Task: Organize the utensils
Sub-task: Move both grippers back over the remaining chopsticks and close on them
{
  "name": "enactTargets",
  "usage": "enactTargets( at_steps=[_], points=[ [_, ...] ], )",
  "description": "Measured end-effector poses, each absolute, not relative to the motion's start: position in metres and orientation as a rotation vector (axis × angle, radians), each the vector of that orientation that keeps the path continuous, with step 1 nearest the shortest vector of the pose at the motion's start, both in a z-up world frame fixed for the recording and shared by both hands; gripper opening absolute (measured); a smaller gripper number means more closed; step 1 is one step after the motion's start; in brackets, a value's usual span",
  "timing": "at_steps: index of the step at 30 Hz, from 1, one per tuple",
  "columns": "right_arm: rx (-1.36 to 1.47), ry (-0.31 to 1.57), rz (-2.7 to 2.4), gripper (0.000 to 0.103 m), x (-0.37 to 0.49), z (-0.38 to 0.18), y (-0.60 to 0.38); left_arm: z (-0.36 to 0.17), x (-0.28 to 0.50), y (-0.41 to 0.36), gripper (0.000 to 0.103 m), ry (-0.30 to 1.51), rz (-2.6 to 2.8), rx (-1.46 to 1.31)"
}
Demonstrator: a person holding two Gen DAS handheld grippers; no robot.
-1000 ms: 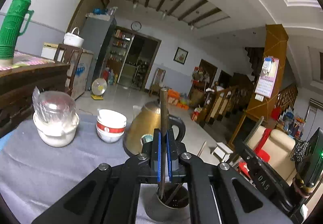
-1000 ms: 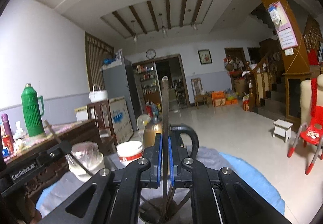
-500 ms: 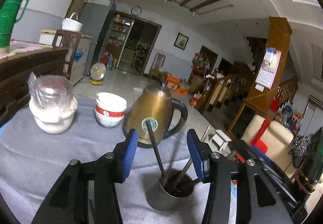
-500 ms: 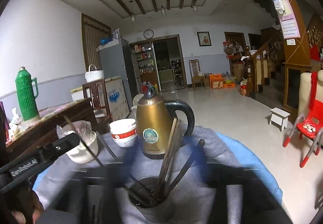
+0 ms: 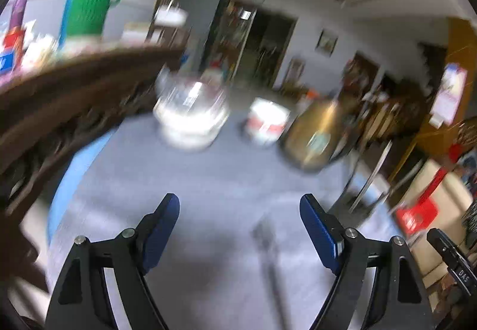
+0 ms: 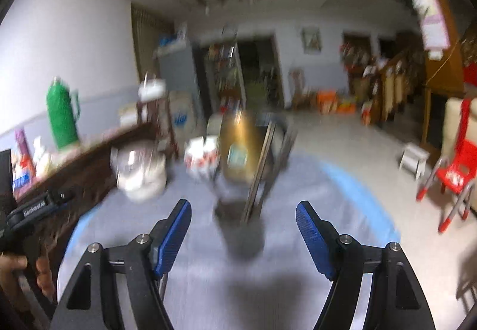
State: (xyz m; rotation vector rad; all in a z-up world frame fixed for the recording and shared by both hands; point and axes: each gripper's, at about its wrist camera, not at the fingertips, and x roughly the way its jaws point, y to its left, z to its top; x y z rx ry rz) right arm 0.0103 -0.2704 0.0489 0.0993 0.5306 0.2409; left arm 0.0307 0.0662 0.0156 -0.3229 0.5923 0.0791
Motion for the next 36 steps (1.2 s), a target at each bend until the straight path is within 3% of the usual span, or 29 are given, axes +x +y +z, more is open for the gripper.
enactTargets(
  at_steps=[5, 8, 20, 25, 29, 36],
  points=[
    [0.127, 0.776, 0.353, 0.074, 0.009, -0.008, -0.252, -0.039, 0.004, 0.074, 0.083, 0.767, 0.115, -0.333],
    [0.131, 0.866, 0.383, 0.037, 0.016, -0.025, -0.240, -0.057, -0.012, 0.076, 0.083, 0.809, 0.122, -0.349],
    [0.104, 1.104, 0.498, 0.037, 0.102, -0.060, -0.140, -0.072, -0.029, 0.089, 0.083, 0.836, 0.125, -0.394],
    [0.082, 1.180, 0.471, 0.024, 0.127, -0.076, -0.120, -0.077, -0.029, 0.098, 0.083, 0.840, 0.137, -0.419],
    [0.072, 1.227, 0.454, 0.008, 0.132, -0.087, -0.116, -0.081, -0.027, 0.103, 0.083, 0.848, 0.145, -0.432],
    [0.022, 1.227, 0.423, 0.006, 0.129, -0.083, -0.132, -0.071, -0.012, 0.090, 0.083, 0.872, 0.129, -0.396]
  ],
)
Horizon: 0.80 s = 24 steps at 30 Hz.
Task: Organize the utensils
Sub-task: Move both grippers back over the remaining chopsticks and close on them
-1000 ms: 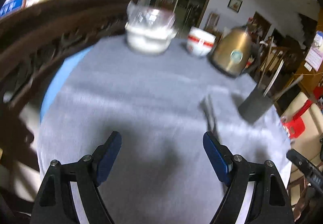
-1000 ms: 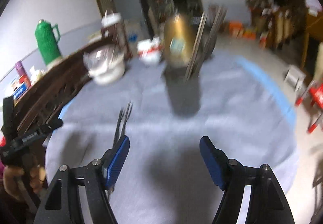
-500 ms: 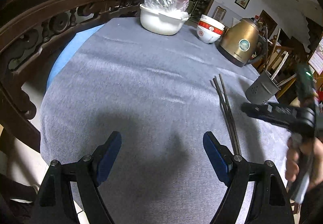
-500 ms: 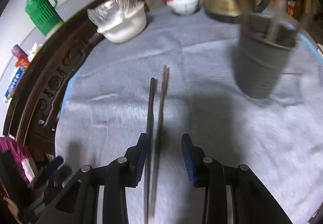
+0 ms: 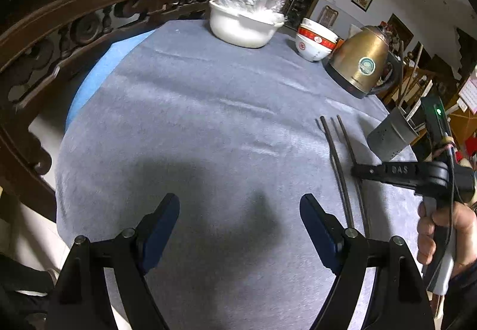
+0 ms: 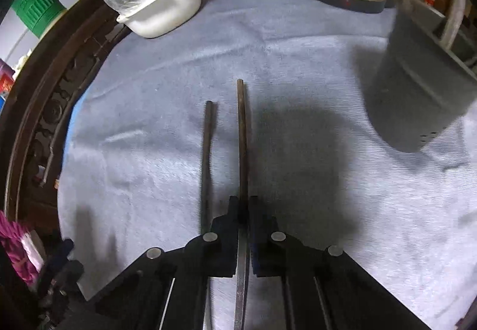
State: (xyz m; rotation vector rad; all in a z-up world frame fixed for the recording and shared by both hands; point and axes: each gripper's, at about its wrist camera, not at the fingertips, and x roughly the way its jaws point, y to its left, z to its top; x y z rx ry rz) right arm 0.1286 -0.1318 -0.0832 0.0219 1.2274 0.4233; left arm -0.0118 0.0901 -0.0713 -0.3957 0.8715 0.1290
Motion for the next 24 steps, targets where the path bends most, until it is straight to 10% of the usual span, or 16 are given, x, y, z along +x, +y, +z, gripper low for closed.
enactTargets(
  at_steps=[18, 24],
  points=[
    [0.188, 1.201, 0.389, 0.006, 0.119, -0.080, -0.225, -0.062, 0.118, -0.015, 0.083, 1.057, 0.141, -0.194],
    [0.219, 1.201, 0.397, 0.006, 0.114, -0.083, -0.230, -0.078, 0.133, -0.018, 0.036, 1.123, 0.154, -0.162]
  ],
)
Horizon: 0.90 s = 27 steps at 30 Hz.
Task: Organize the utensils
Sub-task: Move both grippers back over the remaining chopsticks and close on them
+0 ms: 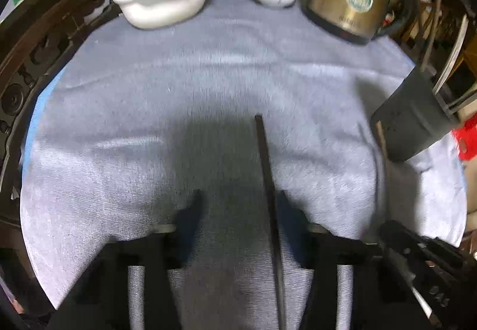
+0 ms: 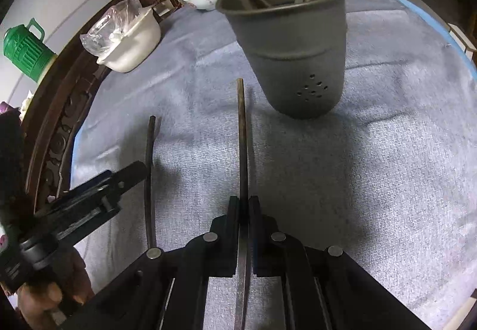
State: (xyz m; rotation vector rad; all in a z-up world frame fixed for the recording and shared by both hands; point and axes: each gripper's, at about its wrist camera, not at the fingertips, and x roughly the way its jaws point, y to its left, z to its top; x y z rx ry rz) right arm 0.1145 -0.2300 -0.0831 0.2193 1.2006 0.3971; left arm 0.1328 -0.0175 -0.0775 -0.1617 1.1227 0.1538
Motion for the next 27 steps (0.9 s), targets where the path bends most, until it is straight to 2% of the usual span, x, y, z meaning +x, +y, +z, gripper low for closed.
enactTargets(
  at_steps=[1, 2, 9, 12, 14, 15, 16, 21, 23, 24, 25, 27],
  points=[
    [0.219, 1.202, 0.403, 0.006, 0.113, -0.083, -0.230, -0.077, 0.134, -0.018, 0.012, 1.132, 0.155, -0.135],
    [0.219, 1.204, 0.408, 0.006, 0.112, -0.082, -0.228, -0.079, 0.135, -0.017, 0.000, 1.153, 0.146, -0.126],
    [0.228, 1.240, 0.434, 0.006, 0.108, -0.088, -0.215, -0.078, 0.120, 0.020, 0.000, 1.176, 0.094, -0.117],
    [0.235, 1.248, 0.421, 0.007, 0.110, -0.092, -0.212, -0.068, 0.114, 0.035, 0.000, 1.148, 0.069, -0.202],
    [0.242, 1.249, 0.417, 0.009, 0.111, -0.092, -0.212, -0.064, 0.114, 0.037, 0.017, 1.152, 0.075, -0.255],
    [0.245, 1.251, 0.416, 0.009, 0.111, -0.092, -0.213, -0.062, 0.114, 0.035, 0.042, 1.147, 0.058, -0.288],
    [0.242, 1.252, 0.412, 0.009, 0.110, -0.091, -0.214, -0.061, 0.116, 0.032, 0.056, 1.138, 0.054, -0.300],
    [0.249, 1.251, 0.404, 0.010, 0.106, -0.090, -0.220, -0.072, 0.131, -0.001, 0.056, 1.164, 0.081, -0.270],
    [0.254, 1.250, 0.410, 0.010, 0.105, -0.090, -0.220, -0.085, 0.138, -0.005, 0.050, 1.204, 0.101, -0.270],
    [0.255, 1.246, 0.411, 0.010, 0.105, -0.090, -0.221, -0.083, 0.138, -0.009, 0.039, 1.175, 0.119, -0.231],
    [0.256, 1.246, 0.413, 0.010, 0.105, -0.091, -0.221, -0.086, 0.140, -0.013, 0.010, 1.192, 0.107, -0.202],
    [0.255, 1.250, 0.424, 0.010, 0.105, -0.091, -0.220, -0.085, 0.140, -0.015, 0.006, 1.220, 0.075, -0.162]
  ],
)
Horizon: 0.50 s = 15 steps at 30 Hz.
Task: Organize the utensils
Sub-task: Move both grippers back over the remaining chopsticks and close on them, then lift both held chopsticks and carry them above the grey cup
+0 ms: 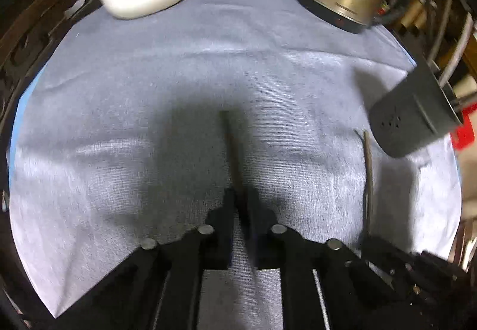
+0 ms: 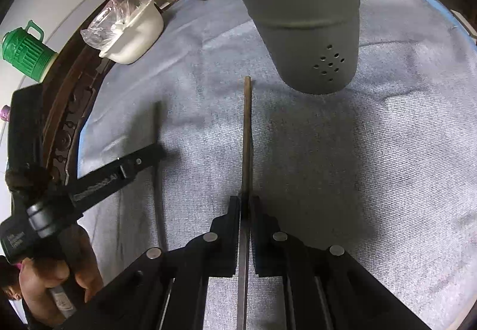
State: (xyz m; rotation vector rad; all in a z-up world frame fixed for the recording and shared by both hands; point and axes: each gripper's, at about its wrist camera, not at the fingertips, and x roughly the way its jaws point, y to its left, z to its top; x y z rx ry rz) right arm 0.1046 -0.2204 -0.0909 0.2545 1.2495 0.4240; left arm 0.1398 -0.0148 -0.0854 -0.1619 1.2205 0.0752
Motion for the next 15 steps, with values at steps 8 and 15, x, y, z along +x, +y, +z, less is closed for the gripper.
enactTargets(
  at_steps=[8, 15],
  points=[
    [0.242, 1.249, 0.446, 0.010, 0.104, -0.089, -0.210, -0.084, 0.126, 0.032, 0.006, 1.252, 0.093, -0.116],
    [0.234, 1.296, 0.425, 0.010, 0.112, -0.092, -0.207, -0.072, 0.125, 0.051, 0.044, 1.243, 0.053, -0.205]
  ],
)
